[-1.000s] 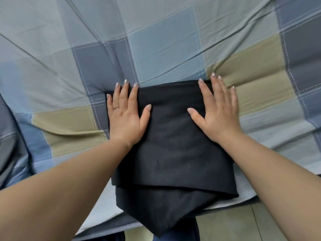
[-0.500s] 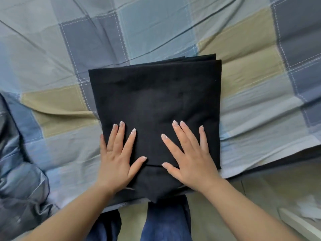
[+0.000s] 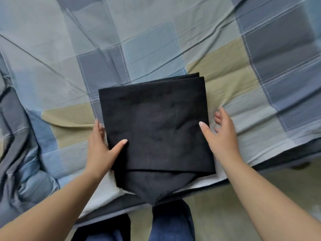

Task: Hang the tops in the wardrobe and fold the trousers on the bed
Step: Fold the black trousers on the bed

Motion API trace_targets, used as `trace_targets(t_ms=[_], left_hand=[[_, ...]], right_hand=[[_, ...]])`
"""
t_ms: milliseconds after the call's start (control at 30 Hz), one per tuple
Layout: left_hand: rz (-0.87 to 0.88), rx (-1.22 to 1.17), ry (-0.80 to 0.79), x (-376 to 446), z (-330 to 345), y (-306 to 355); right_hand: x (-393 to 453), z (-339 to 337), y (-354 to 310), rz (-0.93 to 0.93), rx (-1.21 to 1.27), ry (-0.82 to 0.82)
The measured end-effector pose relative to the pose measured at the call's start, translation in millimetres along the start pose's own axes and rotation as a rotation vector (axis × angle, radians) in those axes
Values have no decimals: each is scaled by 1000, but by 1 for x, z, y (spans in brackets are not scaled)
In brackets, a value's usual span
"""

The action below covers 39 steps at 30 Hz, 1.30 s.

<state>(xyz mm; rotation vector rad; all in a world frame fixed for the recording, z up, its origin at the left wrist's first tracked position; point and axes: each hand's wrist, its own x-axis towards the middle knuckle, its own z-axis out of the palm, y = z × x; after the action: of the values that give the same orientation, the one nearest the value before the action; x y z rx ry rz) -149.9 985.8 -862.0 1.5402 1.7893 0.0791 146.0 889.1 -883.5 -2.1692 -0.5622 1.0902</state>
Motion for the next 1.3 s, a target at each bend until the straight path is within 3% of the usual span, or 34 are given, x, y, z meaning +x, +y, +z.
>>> trace_targets(t_ms=[133,200,300,400,567,833,1133,1300], left_hand=[[-199,-377,-75,28,-8,14],[-252,-467,-197,35,-9,13],[-278,-550,-367,38,-11,9],[-315,-590,-349,43,-14,9],[-301,-569,-309,24,-31,16],[-58,-499,-437,-37,-96,92],[208,-507,-725,-167,-187,240],[367,-443,-800,-261,-210,302]], right_hand=[[22,-2,-9,191,344,-167],[25,1,-7,268,441,-305],[24,10,-8,390,483,-554],[25,12,-13,496,493,-658],[-6,-4,-23,512,528,-611],[-123,-80,-58,497,694,-420],[-322,-203,-128,331,925,3],[-440,-260,-142,275,955,221]])
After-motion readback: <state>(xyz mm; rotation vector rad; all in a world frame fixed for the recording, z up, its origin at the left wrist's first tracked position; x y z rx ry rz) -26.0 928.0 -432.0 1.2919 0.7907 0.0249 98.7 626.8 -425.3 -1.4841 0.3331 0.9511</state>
